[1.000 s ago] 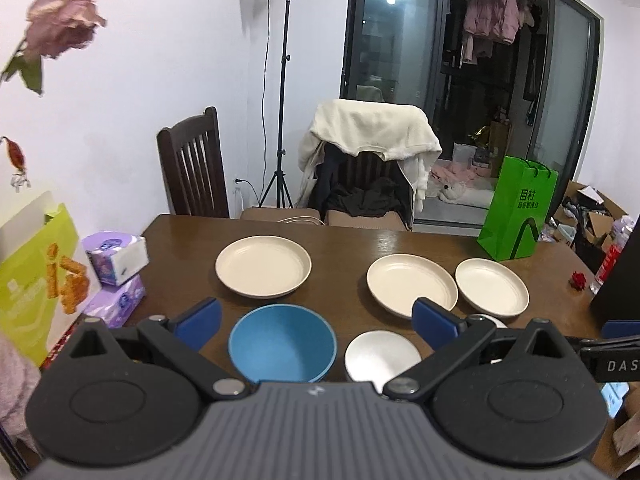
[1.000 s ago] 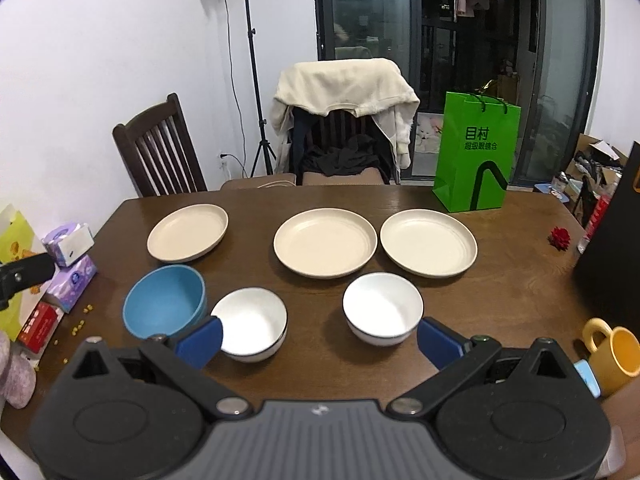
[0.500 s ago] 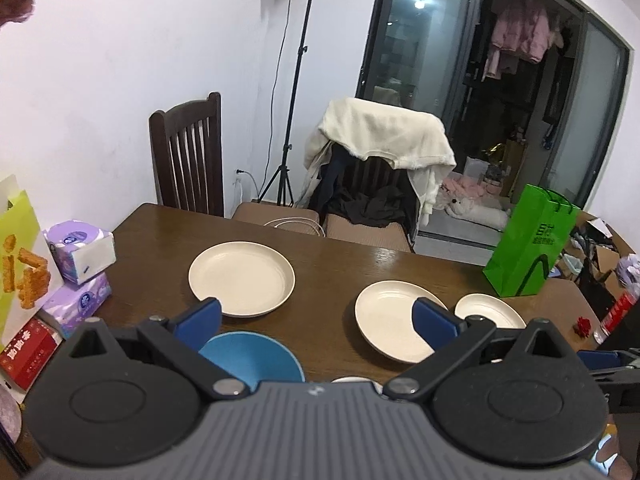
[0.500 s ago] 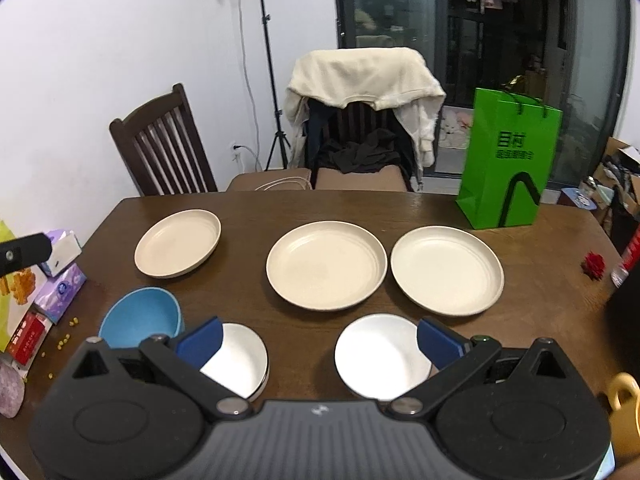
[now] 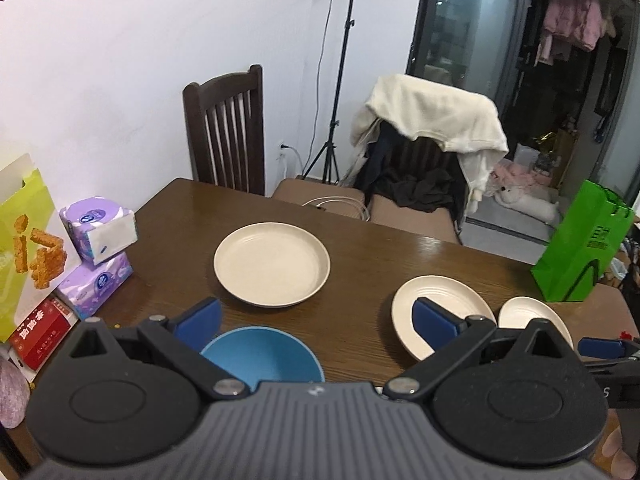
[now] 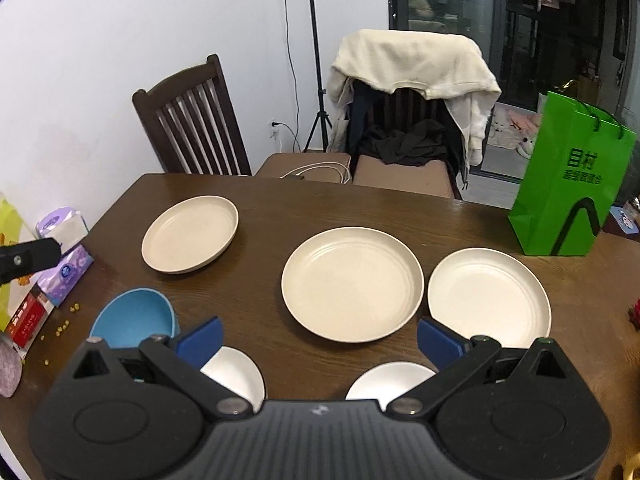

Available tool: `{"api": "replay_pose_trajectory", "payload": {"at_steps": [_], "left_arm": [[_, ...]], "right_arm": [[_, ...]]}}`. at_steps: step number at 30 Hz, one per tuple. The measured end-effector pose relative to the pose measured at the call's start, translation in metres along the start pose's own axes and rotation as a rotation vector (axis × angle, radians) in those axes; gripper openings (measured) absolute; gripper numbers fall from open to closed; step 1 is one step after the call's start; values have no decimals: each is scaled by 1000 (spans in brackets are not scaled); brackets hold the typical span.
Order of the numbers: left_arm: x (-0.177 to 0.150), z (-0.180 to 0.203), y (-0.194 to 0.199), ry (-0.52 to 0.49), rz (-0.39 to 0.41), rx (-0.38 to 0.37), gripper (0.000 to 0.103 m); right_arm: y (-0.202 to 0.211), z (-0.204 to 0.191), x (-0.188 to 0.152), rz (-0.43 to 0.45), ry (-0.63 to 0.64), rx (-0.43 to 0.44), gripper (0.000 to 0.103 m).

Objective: Organize plates and bowls
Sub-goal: 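Move both grippers toward the cream plate beside the flower vase, then close the left gripper on the plate rim while the right gripper also pinches the rim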

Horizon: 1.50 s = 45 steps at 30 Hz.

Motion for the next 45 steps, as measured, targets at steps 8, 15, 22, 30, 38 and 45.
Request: {"api": "replay_pose_trajectory", "payload": {"at_steps": [8,15,22,30,38,45], "left_arm": [[15,-21,-38,42,-39,15,103],[31,-59,-81,97,-73,99,103],[40,-98,-126,146,-118,174,103],[53,-133,-180,190,-189,233,103],[61,-147,-228,196,-237,256,103],[68,-155,-277,215,-308,282,102]], "right_arm": [[-35,3,17,-37,-13,16,103],[-81,-15,50,-56,27,35,103],[-137,-50,85,-77,86,60,103],[-203,-92,122,-128,126,110,103],[-265,-114,145,-204,147,126,102],[-311,-119,160,-277,128,140,98]]}}
Point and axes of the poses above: each gripper's, at about its wrist camera, not at the fingertips, and y roughly against the way its jaws point, z to its right, x to its top, the point moved 2 cm from there along -y, roughly the way its jaws point, and after that the axes turned 2 degrees about y, right-handed, at the moved point
